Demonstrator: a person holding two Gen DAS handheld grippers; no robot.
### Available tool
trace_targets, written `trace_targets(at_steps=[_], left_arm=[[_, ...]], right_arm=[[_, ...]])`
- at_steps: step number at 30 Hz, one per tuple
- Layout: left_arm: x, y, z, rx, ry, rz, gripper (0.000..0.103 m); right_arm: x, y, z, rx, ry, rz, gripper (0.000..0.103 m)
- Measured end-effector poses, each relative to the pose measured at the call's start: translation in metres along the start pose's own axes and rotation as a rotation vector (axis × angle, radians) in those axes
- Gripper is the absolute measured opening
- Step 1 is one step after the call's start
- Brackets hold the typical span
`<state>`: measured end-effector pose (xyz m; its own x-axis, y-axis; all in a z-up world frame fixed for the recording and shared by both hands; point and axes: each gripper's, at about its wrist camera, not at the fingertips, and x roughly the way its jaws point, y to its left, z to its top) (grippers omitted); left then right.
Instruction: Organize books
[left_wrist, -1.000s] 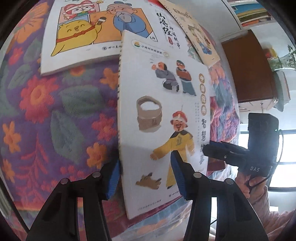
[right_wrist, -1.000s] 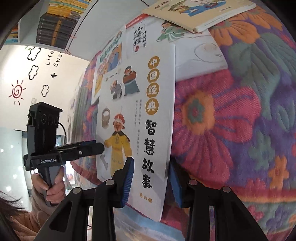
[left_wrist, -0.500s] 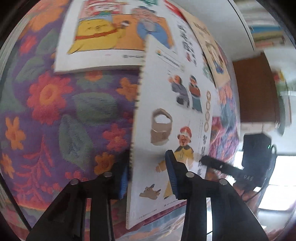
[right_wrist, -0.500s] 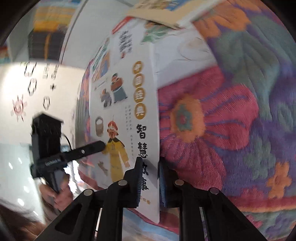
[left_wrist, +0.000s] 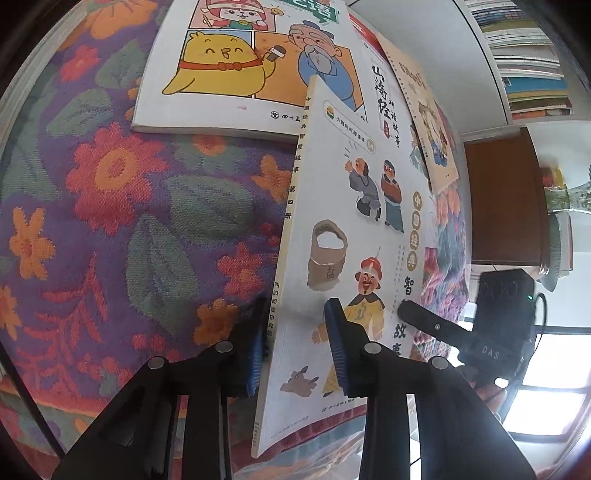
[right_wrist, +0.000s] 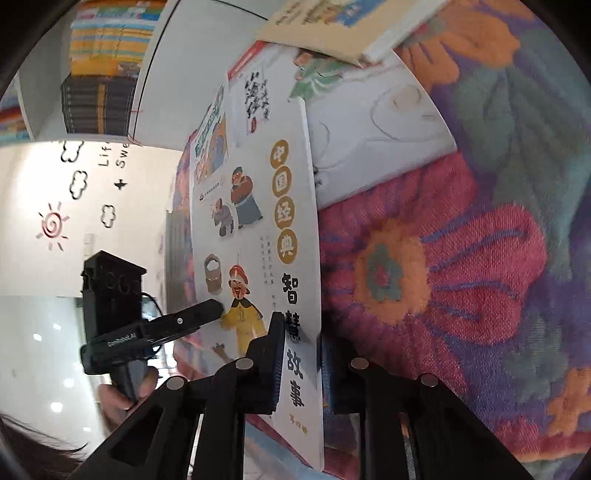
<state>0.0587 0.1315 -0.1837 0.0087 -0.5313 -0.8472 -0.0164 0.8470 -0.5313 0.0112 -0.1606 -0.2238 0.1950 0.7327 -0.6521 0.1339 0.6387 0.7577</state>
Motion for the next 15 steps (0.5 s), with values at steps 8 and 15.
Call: trace_targets(at_steps=[8, 15], left_arm=[[-0.004, -0.023, -0.005, 0.046, -0.016, 0.137, 0.030], [-0.018, -0.046, -0.011, 0.132, -0.061, 0.205, 0.029]], right_arm=[[-0.012, 0.044, -0.009, -0.114, -0.050, -0.110, 0.008], [-0.010, 0.075, -0.013, -0.188, -0.052, -0.136, 0.006]])
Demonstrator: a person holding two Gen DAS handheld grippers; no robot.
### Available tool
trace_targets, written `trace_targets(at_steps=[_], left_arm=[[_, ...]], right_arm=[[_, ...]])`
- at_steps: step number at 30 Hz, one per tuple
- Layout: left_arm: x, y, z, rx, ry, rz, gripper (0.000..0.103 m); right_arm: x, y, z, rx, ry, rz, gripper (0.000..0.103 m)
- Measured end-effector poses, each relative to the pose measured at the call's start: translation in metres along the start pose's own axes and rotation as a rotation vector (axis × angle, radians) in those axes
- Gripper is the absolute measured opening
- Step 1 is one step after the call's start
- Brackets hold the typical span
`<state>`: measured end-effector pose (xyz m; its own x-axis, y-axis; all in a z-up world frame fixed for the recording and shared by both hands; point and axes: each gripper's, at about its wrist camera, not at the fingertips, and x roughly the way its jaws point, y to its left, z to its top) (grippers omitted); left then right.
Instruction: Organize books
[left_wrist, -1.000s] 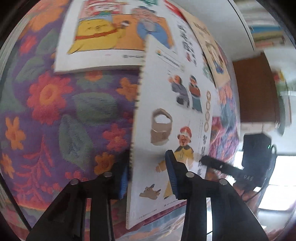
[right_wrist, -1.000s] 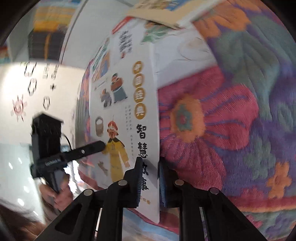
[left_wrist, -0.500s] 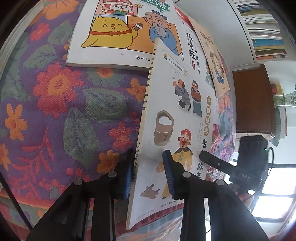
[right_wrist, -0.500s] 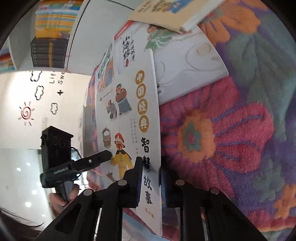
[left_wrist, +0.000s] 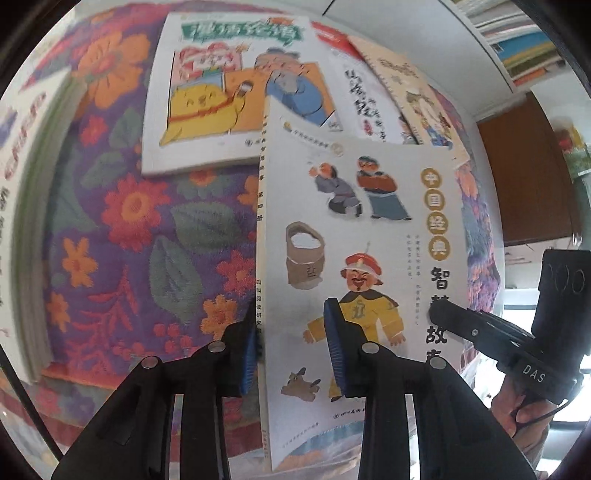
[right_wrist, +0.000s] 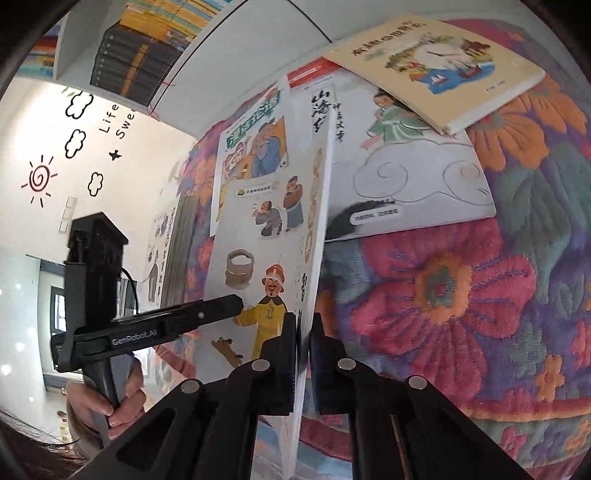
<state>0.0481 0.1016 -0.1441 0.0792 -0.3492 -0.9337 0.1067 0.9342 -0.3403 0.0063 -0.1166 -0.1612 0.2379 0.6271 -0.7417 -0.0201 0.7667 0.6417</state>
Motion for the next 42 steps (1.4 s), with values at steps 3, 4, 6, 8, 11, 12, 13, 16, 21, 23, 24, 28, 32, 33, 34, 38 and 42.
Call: trace_targets(at_steps=[3, 4, 6, 8, 11, 12, 13, 16, 21, 23, 24, 28, 32, 33, 34, 38, 42], left_arm=[[-0.008, 0.000, 0.001, 0.005, -0.009, 0.007, 0.029], [-0.010, 0.004, 0.002, 0.002, -0.012, -0.005, 0.029], [-0.015, 0.007, 0.003, 0.000, -0.019, -0.019, 0.029], [-0.020, 0.011, 0.004, 0.005, -0.024, -0.015, 0.029], [-0.028, 0.016, 0.004, 0.019, -0.034, -0.011, 0.029], [-0.030, 0.017, 0.004, 0.016, -0.037, -0.009, 0.029], [-0.033, 0.019, 0.004, 0.015, -0.039, -0.009, 0.029], [-0.041, 0.030, 0.006, 0.006, -0.049, -0.018, 0.029], [-0.058, 0.049, 0.010, -0.010, -0.070, -0.018, 0.029], [-0.065, 0.055, 0.011, -0.008, -0.079, -0.015, 0.029], [-0.068, 0.059, 0.012, -0.009, -0.084, -0.015, 0.030], [-0.080, 0.076, 0.014, -0.012, -0.100, -0.014, 0.030], [-0.091, 0.094, 0.016, -0.018, -0.110, -0.016, 0.030], [-0.094, 0.100, 0.017, -0.023, -0.113, -0.017, 0.030], [-0.097, 0.104, 0.016, -0.027, -0.116, -0.020, 0.030], [-0.108, 0.124, 0.018, -0.048, -0.131, -0.037, 0.030], [-0.121, 0.144, 0.019, -0.056, -0.151, -0.034, 0.030]], right_arm=[[0.000, 0.007, 0.001, -0.009, -0.005, 0.024, 0.006], [0.000, 0.010, 0.000, -0.012, -0.011, 0.038, 0.006], [-0.001, 0.016, -0.001, -0.025, -0.021, 0.045, 0.007], [-0.002, 0.019, 0.001, -0.039, -0.032, 0.052, 0.007], [-0.002, 0.029, 0.002, -0.052, -0.041, 0.055, 0.007], [-0.002, 0.032, 0.002, -0.055, -0.044, 0.054, 0.007], [-0.001, 0.036, 0.003, -0.057, -0.048, 0.058, 0.007], [-0.001, 0.046, 0.006, -0.064, -0.056, 0.063, 0.007], [0.004, 0.067, 0.008, -0.083, -0.063, 0.067, 0.007], [0.007, 0.076, 0.009, -0.094, -0.065, 0.072, 0.007], [0.010, 0.082, 0.010, -0.099, -0.065, 0.072, 0.007], [0.018, 0.100, 0.012, -0.118, -0.066, 0.076, 0.008], [0.028, 0.120, 0.016, -0.136, -0.068, 0.075, 0.008], [0.031, 0.125, 0.017, -0.137, -0.069, 0.078, 0.008], [0.034, 0.131, 0.017, -0.140, -0.069, 0.080, 0.008], [0.044, 0.147, 0.021, -0.149, -0.070, 0.086, 0.008], [0.054, 0.163, 0.024, -0.163, -0.068, 0.095, 0.008]])
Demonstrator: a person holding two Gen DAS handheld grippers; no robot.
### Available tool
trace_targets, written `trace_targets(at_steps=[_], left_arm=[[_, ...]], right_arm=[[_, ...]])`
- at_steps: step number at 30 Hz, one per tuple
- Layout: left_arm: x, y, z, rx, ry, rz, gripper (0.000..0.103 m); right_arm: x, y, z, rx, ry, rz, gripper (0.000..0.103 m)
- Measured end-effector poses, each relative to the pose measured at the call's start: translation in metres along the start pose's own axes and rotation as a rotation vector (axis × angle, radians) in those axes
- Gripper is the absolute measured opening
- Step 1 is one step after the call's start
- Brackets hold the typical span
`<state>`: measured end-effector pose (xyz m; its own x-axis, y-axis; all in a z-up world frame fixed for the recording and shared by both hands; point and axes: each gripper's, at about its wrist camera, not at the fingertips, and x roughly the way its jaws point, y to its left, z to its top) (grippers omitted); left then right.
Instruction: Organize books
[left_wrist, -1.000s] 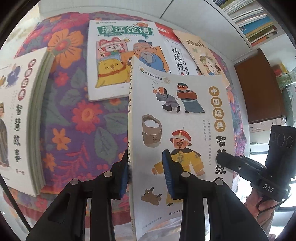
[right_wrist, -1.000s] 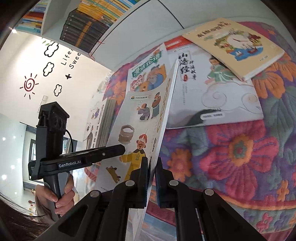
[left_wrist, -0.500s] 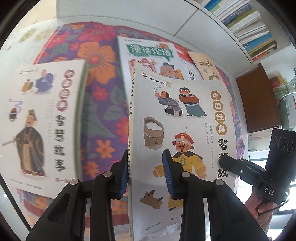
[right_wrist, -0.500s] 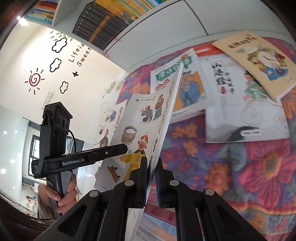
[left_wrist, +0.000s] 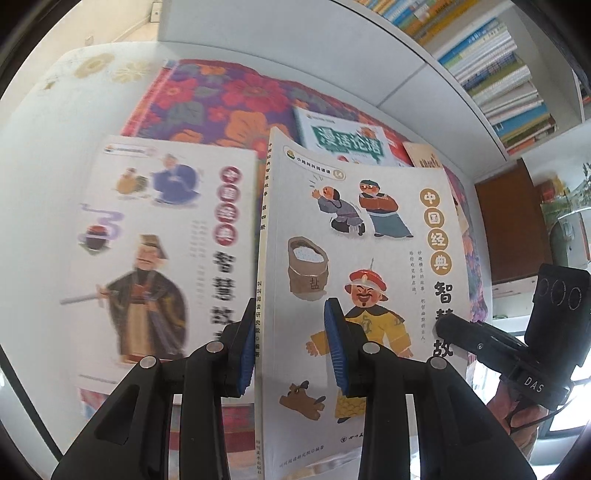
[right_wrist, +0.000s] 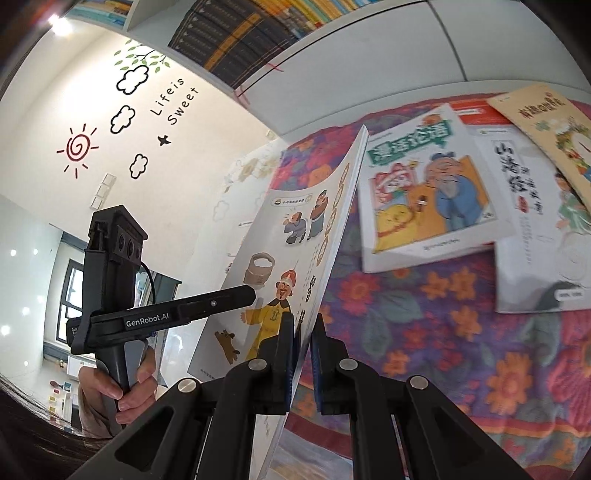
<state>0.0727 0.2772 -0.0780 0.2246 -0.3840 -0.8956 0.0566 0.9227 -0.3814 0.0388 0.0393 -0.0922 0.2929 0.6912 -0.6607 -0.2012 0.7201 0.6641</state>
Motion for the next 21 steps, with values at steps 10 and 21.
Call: trace_targets(at_steps=[10, 21], left_arm=[[-0.022, 0.044, 0.011, -0.020, -0.029, 0.020, 0.030], [-0.035, 0.084, 0.020, -0.050, -0.058, 0.042, 0.031]], right_arm=[[0.038, 0.037, 0.011, -0.023, 0.010, 0.019, 0.008], [0.076, 0.063, 0.018, -0.049, 0.049, 0.019, 0.009]])
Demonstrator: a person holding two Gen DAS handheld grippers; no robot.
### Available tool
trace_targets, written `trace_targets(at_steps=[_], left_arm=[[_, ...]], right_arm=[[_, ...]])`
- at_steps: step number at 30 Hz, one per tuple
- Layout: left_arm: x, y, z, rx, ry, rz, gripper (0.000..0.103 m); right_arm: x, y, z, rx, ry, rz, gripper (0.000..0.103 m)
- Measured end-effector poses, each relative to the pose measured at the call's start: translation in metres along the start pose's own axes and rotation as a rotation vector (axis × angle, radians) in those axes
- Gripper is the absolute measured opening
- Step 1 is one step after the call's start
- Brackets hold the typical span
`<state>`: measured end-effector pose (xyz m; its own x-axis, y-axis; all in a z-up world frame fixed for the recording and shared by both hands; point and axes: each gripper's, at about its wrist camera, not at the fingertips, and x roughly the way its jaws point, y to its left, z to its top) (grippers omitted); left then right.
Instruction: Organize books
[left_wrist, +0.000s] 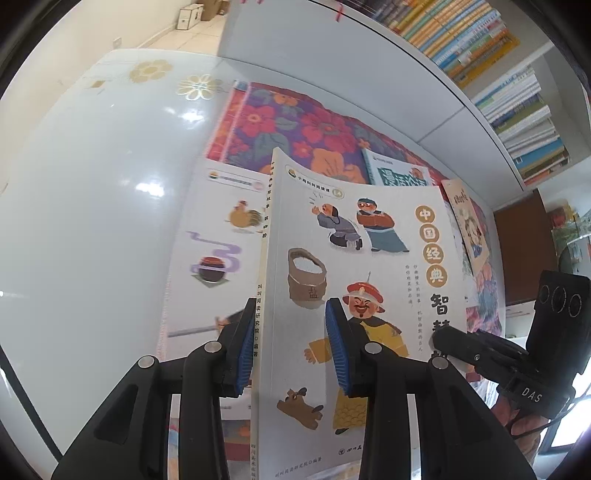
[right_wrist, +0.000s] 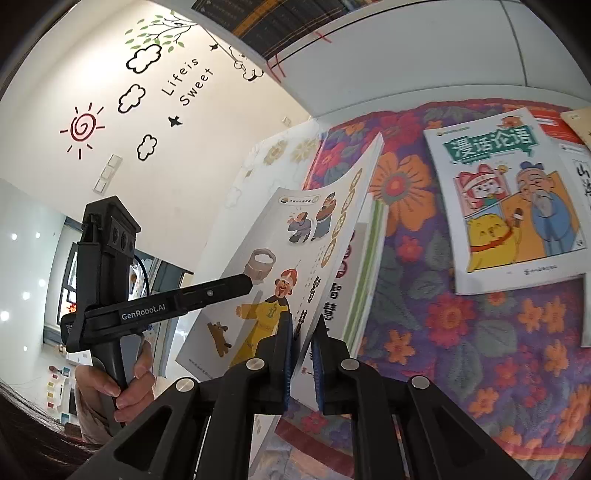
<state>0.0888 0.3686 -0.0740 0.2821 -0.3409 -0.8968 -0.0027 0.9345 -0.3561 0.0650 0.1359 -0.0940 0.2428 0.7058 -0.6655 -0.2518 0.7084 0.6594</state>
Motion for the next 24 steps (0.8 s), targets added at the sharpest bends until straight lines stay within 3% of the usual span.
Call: trace_targets(at_steps=[14, 24], left_arm=[[0.007, 0.041, 0.003, -0.060, -0.011, 0.026, 0.031], [0.020, 0.057, 0.004, -0.099, -0.004, 0.014, 0.031]], right_arm=[[0.040, 0.013, 0.009, -0.025, 0.041, 0.002, 0.009], [0.063, 0.000, 0.010, 0.043, 0.033, 0.003, 0.009]])
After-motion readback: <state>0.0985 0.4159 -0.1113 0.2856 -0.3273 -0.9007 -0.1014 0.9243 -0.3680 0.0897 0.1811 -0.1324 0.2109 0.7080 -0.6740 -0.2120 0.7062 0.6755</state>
